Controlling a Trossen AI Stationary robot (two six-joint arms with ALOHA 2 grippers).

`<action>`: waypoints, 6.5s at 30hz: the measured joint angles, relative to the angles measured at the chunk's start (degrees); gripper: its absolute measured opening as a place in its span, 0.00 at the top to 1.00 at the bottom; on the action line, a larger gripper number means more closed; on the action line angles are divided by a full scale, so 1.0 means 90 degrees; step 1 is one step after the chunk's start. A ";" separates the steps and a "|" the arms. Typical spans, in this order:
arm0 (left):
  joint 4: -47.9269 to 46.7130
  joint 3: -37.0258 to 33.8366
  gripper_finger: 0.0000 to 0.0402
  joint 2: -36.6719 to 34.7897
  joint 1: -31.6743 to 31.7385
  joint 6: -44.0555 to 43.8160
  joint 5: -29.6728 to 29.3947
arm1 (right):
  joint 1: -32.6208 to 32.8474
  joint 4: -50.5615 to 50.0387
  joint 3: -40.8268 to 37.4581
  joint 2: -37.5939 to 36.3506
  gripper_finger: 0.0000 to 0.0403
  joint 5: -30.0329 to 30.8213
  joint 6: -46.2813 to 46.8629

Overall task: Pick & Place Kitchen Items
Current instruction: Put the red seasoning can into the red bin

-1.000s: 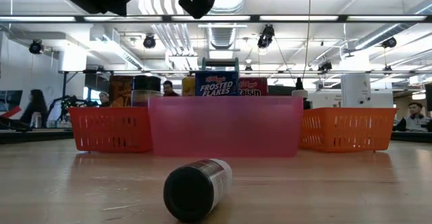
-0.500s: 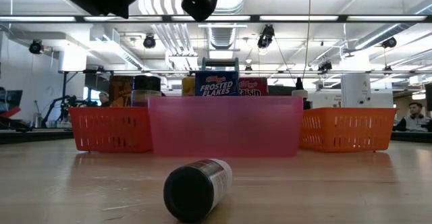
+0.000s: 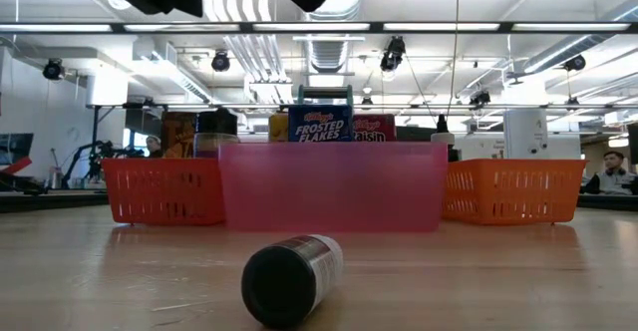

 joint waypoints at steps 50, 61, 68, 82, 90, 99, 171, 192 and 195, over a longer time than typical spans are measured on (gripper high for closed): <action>0.0310 0.0258 0.21 -0.0094 -0.0039 -0.0007 0.0663 | 0.0036 0.0007 -0.0002 0.0000 0.26 0.0346 -0.0199; 0.0165 0.0267 0.22 -0.0104 -0.0050 0.0074 0.0138 | 0.0012 -0.0012 -0.0002 0.0002 0.24 0.0367 -0.0182; 0.0112 0.0265 0.35 -0.0104 -0.0044 0.0068 0.0088 | 0.0017 -0.0003 -0.0002 0.0002 0.23 0.0365 -0.0188; 0.0049 0.0265 0.45 -0.0104 -0.0039 -0.0016 0.0056 | 0.0024 -0.0014 -0.0007 0.0002 0.20 0.0294 -0.0198; -0.0224 0.0259 0.46 -0.0272 -0.0036 0.0048 0.0121 | 0.0144 -0.0477 -0.0005 -0.0003 0.09 0.0214 0.0635; -0.3725 0.0442 0.46 -0.1625 -0.0025 0.0739 -0.0281 | 0.0526 -0.1885 -0.0057 -0.0160 0.15 -0.0677 0.2763; -1.1501 0.1424 0.46 0.0048 0.0056 0.2363 -0.3927 | 0.0221 -0.0779 -0.8517 -0.6732 0.43 -0.1690 0.6845; -1.2323 0.2374 0.35 0.0874 0.0056 0.2367 -0.3902 | 0.0221 -0.0663 -0.8568 -0.6730 0.48 -0.1685 0.6683; -1.2574 0.2548 0.34 0.0833 0.0056 0.2305 -0.3902 | 0.0221 -0.0650 -0.8568 -0.6730 0.46 -0.1685 0.6652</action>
